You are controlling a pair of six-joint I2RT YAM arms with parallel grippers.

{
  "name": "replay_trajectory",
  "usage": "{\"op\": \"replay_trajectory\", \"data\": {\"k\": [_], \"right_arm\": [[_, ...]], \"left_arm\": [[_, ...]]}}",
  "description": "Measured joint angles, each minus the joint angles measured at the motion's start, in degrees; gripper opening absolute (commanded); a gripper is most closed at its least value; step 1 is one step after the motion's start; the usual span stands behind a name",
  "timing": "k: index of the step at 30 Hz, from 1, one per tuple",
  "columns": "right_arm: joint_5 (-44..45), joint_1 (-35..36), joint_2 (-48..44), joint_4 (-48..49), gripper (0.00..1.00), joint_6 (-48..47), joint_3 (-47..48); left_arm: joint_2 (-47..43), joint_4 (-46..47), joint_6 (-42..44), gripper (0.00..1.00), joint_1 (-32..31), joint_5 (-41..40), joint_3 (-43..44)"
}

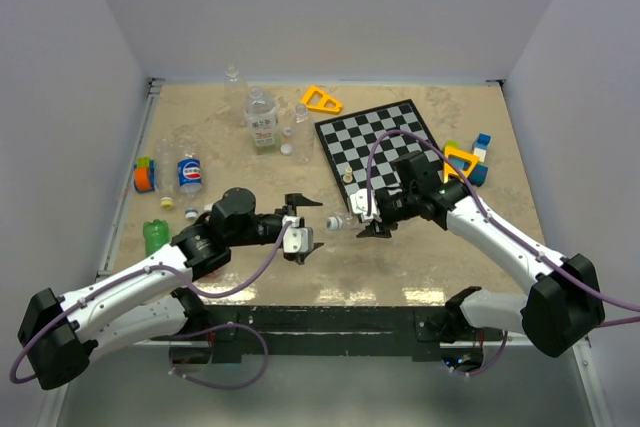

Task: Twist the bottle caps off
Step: Unscrew the bottle cap from the plastic bottle.

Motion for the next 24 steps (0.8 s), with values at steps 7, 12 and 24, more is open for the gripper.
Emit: {"op": "replay_trajectory", "data": {"k": [7, 12, 24], "right_arm": [[0.00, 0.00, 0.00, 0.00, 0.15, -0.02, 0.00], [0.00, 0.00, 0.00, 0.02, 0.15, -0.02, 0.00], [0.00, 0.00, 0.13, 0.02, 0.15, -0.02, 0.00]], "left_arm": [[5.16, 4.90, -0.28, 0.72, -1.01, -0.13, 0.07], [7.50, 5.16, -0.55, 0.63, -1.46, -0.26, 0.07], [7.87, 7.28, -1.51, 0.57, -1.70, -0.55, 0.20]]}}
